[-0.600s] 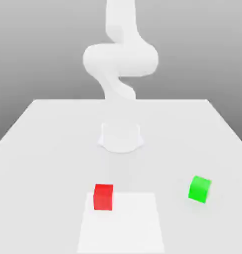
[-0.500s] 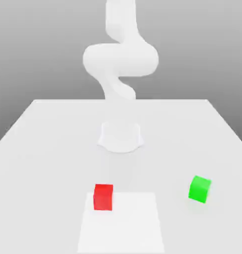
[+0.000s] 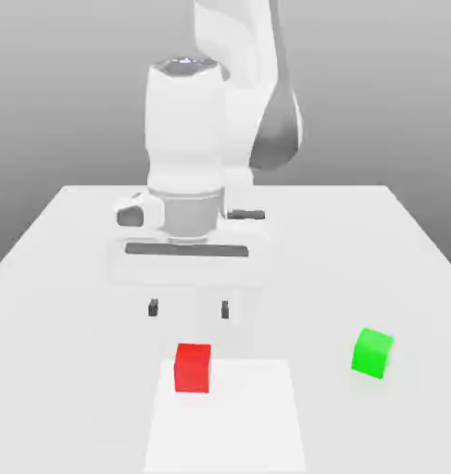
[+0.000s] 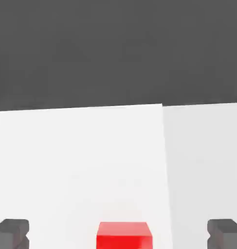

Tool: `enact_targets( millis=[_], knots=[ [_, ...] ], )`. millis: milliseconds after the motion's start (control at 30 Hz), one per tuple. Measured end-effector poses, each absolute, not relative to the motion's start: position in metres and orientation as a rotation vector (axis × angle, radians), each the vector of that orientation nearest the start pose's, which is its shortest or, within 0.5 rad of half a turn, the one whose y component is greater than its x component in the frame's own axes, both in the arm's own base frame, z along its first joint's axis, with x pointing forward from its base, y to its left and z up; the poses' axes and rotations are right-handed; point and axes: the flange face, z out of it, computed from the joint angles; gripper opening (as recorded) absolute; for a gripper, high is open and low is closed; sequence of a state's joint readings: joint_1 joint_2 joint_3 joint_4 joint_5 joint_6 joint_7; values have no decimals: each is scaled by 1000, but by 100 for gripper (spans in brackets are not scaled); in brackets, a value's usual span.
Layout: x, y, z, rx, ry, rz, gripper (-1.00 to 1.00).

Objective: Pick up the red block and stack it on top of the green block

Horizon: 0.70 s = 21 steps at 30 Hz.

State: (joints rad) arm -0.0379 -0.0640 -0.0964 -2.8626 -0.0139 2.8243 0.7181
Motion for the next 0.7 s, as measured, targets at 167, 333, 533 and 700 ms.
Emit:
enact_targets(
  millis=[167,333,533,700],
  knots=[
    [349,-47,162,-2869,1280,-1,0],
    [348,-47,147,-2869,1282,-1,-100],
    [349,-47,159,-2869,1281,0,-100],
    [348,-47,201,-2867,1283,0,-100]
  ],
)
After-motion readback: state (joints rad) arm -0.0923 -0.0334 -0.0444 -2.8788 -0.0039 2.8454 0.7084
